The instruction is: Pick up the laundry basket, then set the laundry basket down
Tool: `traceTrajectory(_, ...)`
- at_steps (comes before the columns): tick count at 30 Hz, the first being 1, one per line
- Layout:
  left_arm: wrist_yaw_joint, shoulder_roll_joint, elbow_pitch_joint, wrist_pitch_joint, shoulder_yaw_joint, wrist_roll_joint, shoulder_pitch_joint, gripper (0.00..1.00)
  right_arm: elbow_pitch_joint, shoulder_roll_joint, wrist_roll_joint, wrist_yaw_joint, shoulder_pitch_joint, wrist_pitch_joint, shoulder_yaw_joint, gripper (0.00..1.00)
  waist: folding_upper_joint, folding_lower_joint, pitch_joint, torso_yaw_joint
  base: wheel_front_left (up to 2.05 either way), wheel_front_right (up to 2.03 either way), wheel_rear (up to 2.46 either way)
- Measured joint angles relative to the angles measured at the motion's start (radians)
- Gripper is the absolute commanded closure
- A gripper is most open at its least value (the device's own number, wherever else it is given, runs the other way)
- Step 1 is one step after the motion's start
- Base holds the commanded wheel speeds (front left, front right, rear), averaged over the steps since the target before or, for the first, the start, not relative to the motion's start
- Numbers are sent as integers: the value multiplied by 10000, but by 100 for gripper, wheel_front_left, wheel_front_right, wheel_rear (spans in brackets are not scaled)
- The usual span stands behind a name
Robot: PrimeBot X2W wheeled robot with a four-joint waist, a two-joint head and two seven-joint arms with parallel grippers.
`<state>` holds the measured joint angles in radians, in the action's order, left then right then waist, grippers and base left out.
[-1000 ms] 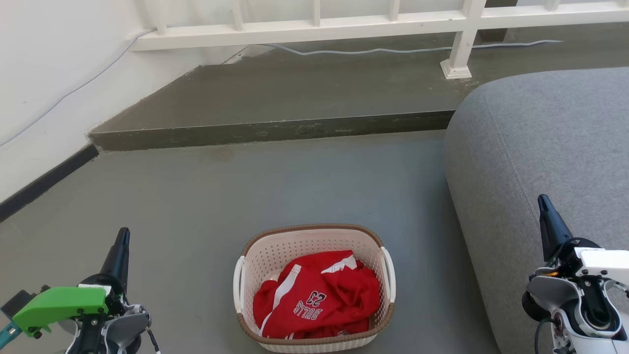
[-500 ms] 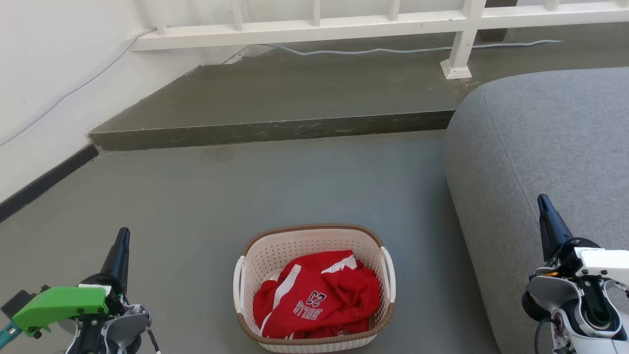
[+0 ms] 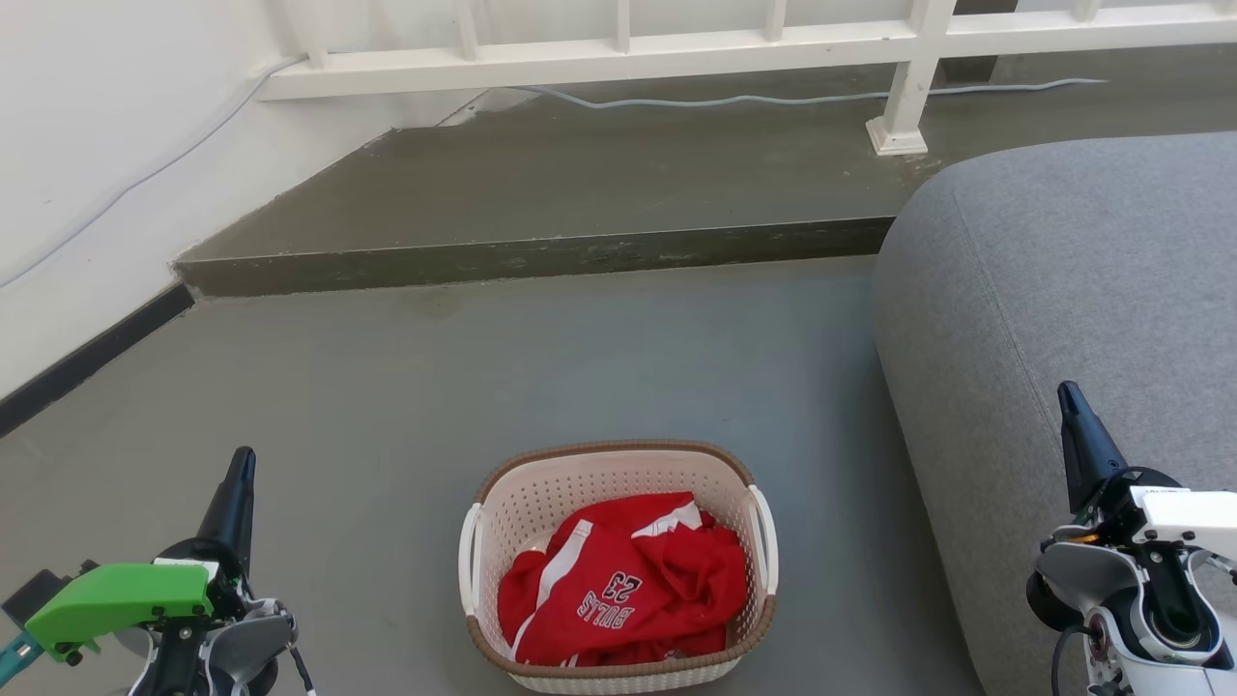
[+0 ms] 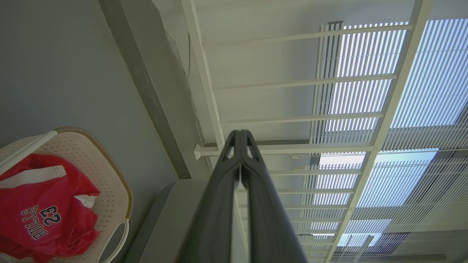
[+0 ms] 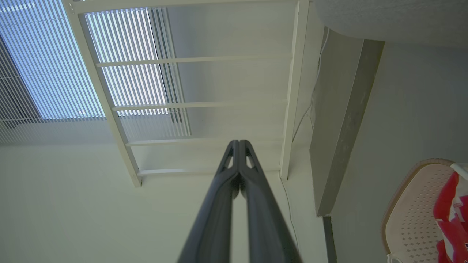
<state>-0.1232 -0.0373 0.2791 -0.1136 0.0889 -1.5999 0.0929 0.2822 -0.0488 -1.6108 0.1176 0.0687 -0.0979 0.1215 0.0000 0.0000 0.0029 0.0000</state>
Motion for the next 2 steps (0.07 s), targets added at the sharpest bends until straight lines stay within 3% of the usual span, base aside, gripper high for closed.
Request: traceTrajectory(2, 0, 0, -2, 0, 0, -2, 0, 100, 0, 0, 0, 12, 0, 0, 0, 100, 0, 0, 0, 0, 0, 0, 0)
